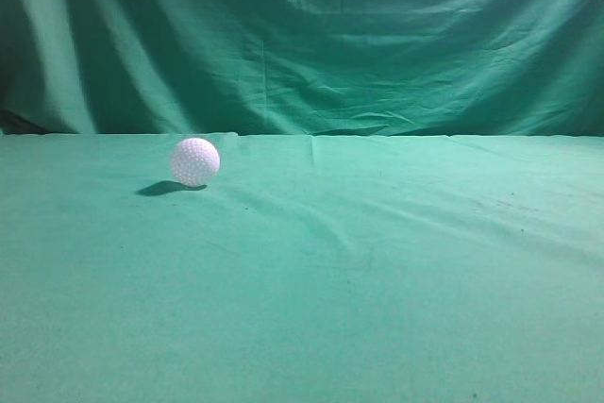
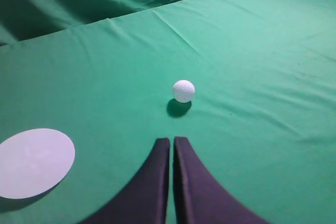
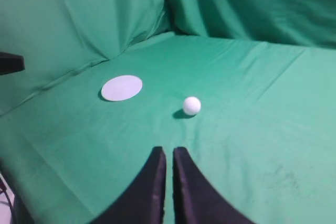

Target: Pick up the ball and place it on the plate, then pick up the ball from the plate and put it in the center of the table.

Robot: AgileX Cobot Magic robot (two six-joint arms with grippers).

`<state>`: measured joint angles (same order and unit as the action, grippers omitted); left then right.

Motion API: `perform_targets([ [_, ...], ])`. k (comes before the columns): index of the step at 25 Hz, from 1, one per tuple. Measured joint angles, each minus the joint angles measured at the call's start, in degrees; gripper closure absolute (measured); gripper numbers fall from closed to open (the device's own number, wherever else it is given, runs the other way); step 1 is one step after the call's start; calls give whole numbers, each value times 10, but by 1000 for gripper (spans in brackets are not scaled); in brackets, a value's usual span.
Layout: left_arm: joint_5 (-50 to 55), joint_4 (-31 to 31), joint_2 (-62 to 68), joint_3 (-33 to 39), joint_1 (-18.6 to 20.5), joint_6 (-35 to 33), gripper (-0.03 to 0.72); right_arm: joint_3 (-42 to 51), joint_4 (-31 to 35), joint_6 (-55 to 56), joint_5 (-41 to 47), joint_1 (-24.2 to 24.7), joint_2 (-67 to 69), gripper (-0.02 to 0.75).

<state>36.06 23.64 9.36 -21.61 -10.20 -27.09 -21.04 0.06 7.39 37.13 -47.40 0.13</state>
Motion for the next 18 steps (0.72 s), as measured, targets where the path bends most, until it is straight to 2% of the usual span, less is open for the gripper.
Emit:
perform_targets([
  [2,-15,0,0,11,0,0,688,26,5,1,-25,0,0,738],
  [3,-22,0,0,19,0,0,688,36,3,1,-35,0,0,692],
  [18,-63,10,0,80,-1,0,688,62,-31,1,-65,0,0,692],
])
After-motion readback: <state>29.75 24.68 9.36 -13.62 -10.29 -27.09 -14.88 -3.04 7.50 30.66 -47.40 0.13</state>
